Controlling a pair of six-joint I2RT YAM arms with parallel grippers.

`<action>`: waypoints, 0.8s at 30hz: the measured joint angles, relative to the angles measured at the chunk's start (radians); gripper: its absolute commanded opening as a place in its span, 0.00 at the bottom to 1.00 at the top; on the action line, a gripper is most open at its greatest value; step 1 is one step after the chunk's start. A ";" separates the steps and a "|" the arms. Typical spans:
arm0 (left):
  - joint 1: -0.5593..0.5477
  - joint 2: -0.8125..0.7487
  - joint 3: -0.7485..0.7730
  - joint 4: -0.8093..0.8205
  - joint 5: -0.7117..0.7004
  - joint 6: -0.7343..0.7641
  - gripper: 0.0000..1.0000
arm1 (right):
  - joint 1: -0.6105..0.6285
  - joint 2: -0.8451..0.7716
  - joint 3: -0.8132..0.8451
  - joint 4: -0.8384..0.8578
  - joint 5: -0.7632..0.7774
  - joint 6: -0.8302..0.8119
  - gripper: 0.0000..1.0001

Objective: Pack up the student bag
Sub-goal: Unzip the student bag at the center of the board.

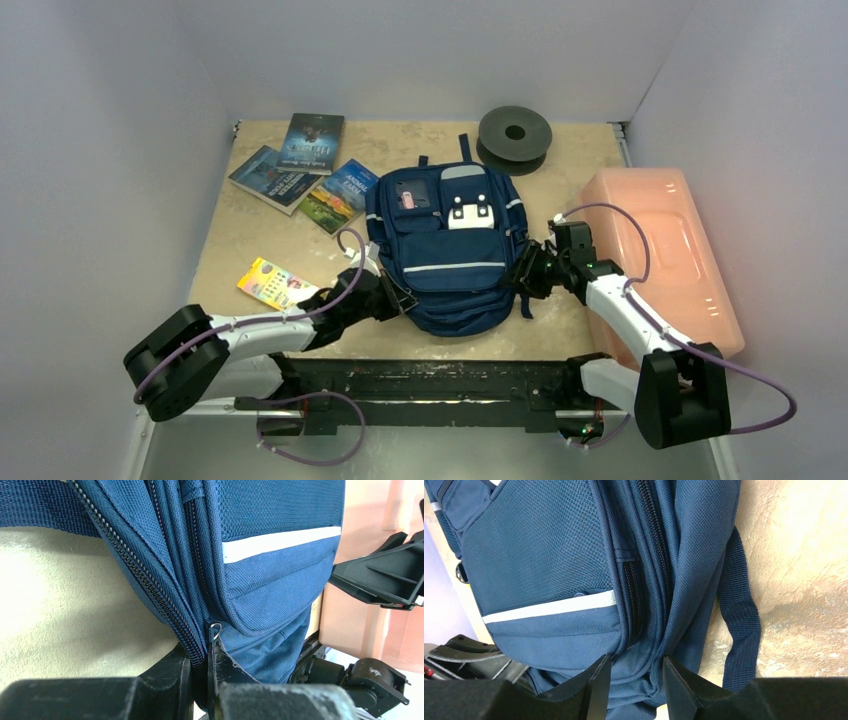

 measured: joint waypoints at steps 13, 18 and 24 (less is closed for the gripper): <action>0.003 0.034 0.014 0.002 0.021 0.005 0.00 | -0.002 -0.062 0.018 -0.071 -0.008 -0.016 0.54; 0.003 0.034 0.016 0.008 0.030 0.007 0.00 | 0.001 -0.081 0.031 -0.100 -0.024 -0.024 0.56; 0.003 0.034 0.016 0.008 0.031 0.007 0.00 | 0.001 -0.073 0.034 -0.084 -0.041 -0.011 0.55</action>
